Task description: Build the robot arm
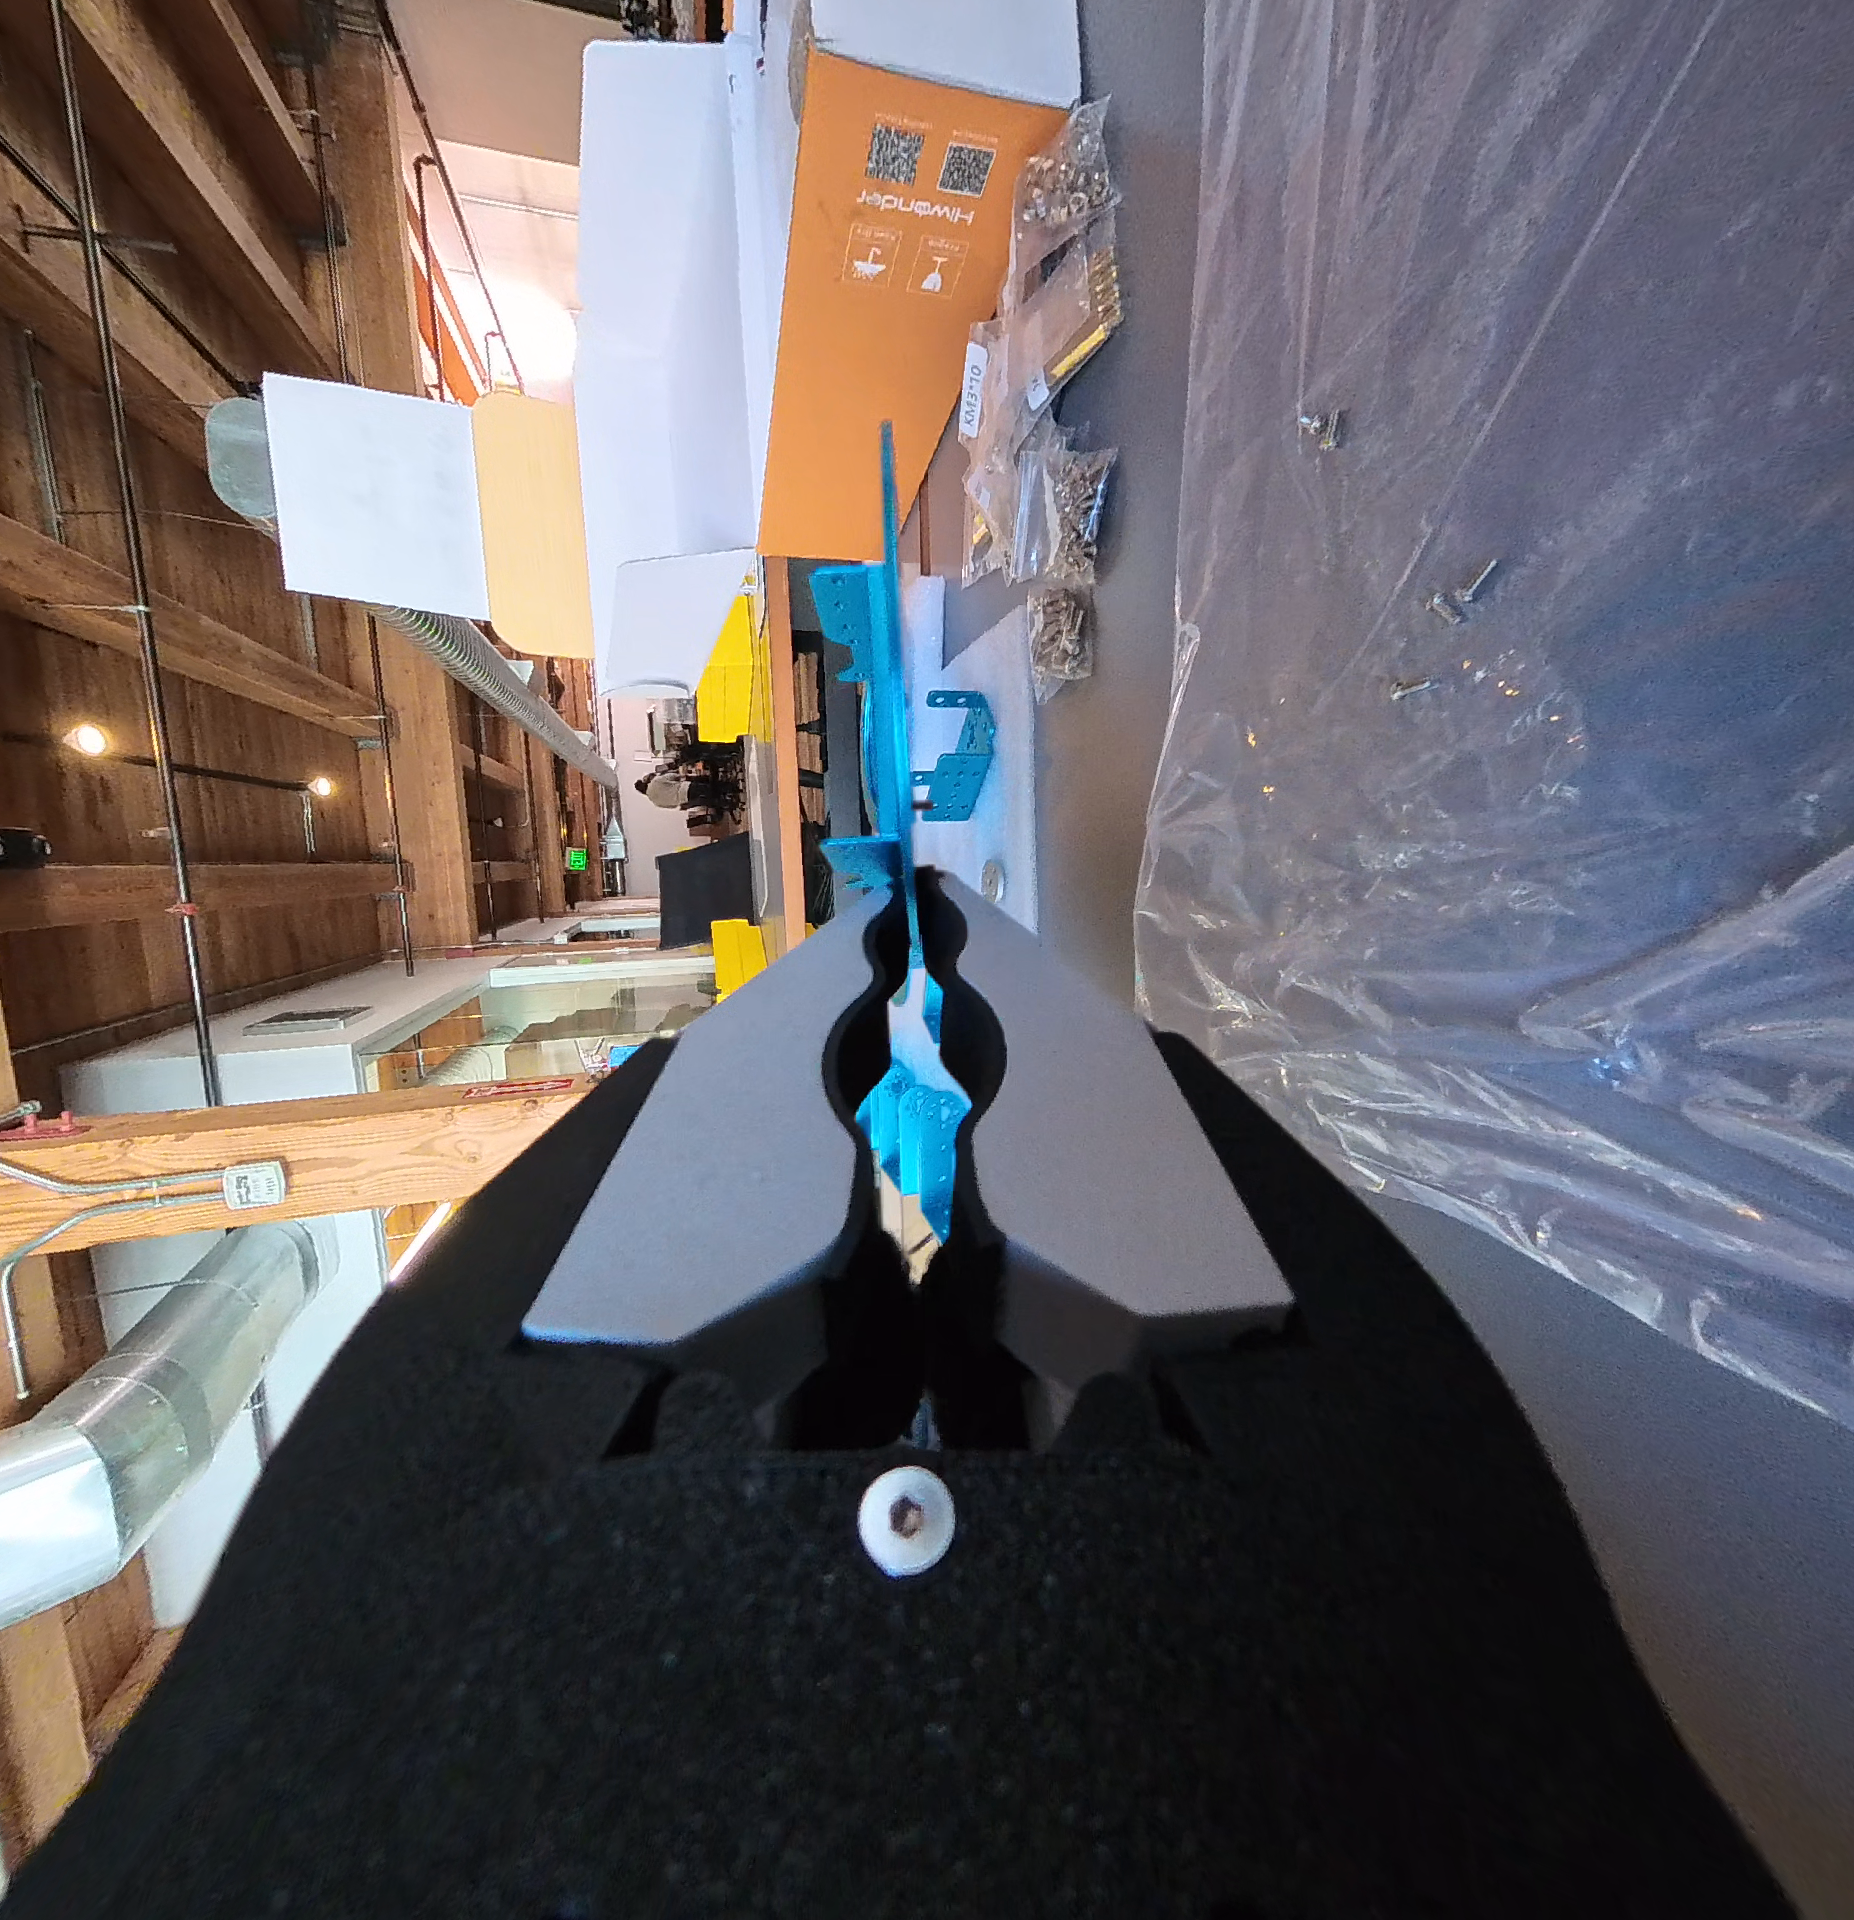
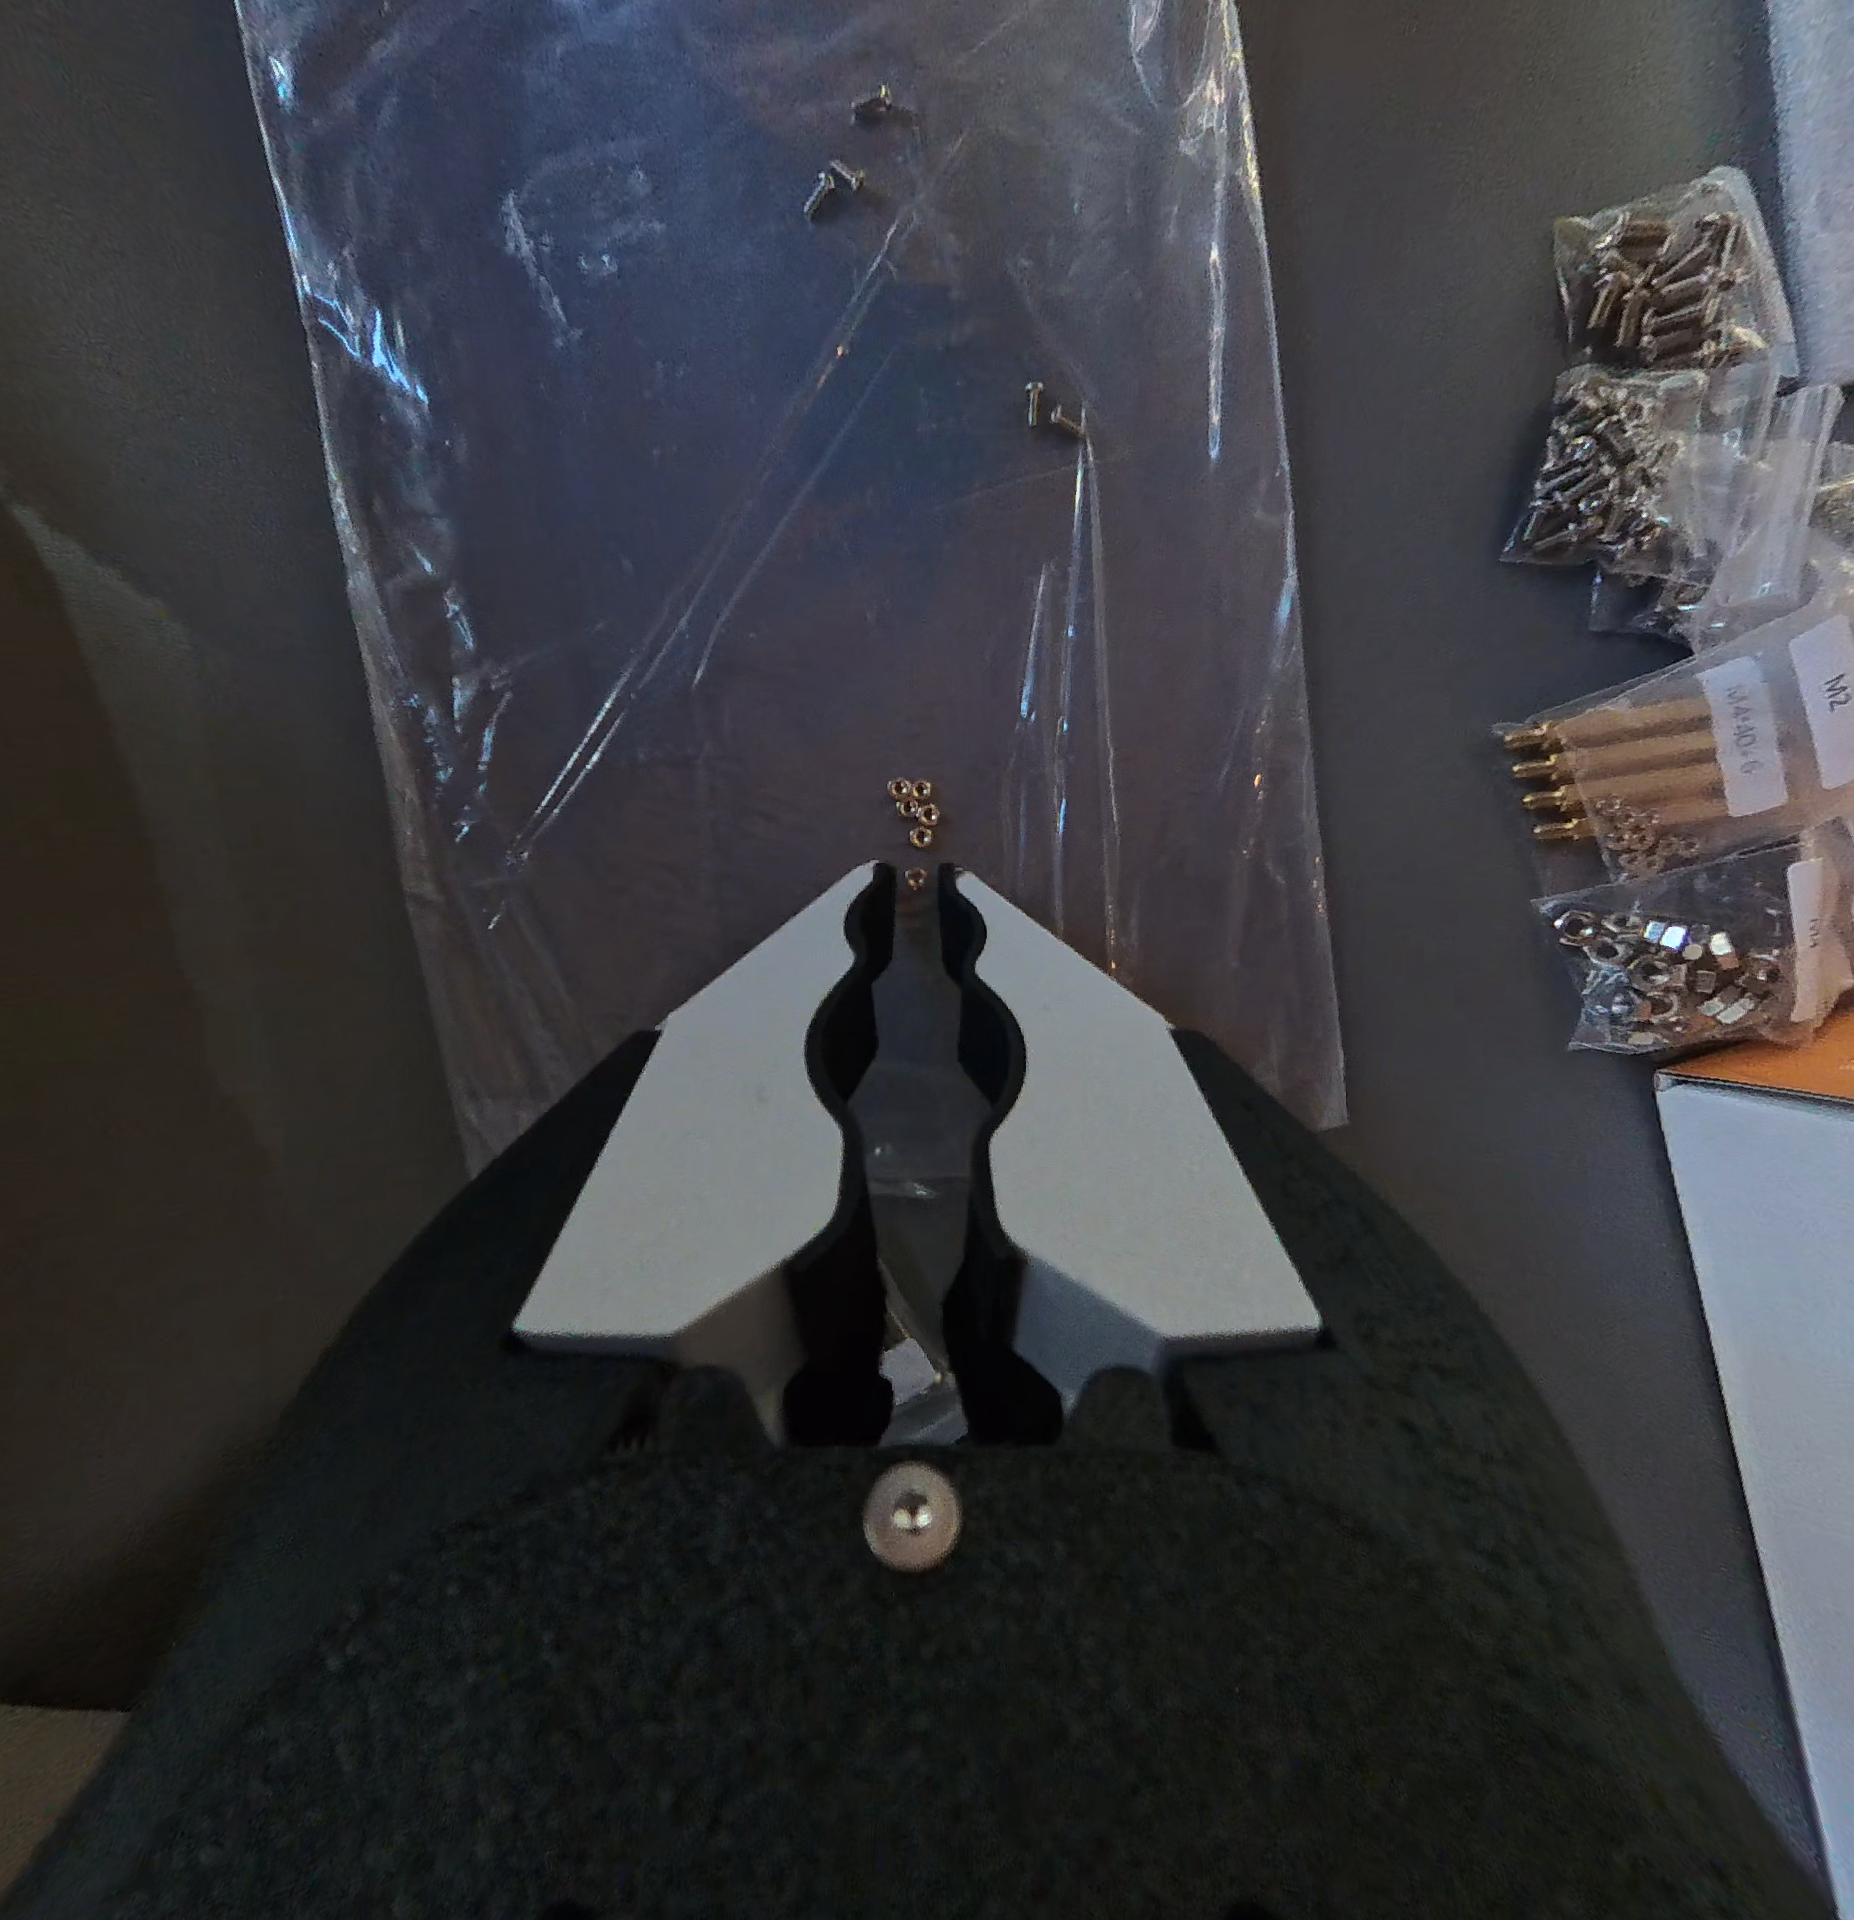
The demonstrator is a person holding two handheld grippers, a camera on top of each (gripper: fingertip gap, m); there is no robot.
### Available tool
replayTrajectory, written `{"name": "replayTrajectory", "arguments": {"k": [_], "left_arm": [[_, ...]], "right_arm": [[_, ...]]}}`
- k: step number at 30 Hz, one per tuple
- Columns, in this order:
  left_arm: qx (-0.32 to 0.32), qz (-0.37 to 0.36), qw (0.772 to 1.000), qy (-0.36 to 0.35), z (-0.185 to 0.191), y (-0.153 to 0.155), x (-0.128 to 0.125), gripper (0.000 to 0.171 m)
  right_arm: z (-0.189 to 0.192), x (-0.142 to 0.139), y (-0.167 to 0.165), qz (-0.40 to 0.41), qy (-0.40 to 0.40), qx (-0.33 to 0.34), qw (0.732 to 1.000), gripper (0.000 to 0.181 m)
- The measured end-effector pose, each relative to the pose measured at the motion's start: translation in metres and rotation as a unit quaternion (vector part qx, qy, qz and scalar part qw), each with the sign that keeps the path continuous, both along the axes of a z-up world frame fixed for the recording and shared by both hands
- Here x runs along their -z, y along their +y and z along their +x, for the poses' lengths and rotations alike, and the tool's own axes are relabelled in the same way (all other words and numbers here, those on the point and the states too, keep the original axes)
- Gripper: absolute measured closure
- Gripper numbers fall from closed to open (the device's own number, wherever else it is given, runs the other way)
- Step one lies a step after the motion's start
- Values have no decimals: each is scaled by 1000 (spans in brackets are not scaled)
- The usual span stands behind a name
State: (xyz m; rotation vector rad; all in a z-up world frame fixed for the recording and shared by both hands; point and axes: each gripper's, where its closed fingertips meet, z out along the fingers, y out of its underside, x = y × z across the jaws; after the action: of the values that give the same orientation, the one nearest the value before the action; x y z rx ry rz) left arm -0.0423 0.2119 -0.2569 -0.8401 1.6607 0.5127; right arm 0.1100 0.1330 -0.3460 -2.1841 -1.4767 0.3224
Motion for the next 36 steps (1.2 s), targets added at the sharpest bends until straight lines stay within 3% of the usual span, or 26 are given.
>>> {"name": "replayTrajectory", "arguments": {"k": [13,36], "left_arm": [[-2,-5,1000,-2,0,0,-1,171],[-7,-16,1000,1,0,1,2,171]], "right_arm": [[-4,2,0,-21,17,5,1000,172],[-10,2,2,14,6,-25,1000,181]]}}
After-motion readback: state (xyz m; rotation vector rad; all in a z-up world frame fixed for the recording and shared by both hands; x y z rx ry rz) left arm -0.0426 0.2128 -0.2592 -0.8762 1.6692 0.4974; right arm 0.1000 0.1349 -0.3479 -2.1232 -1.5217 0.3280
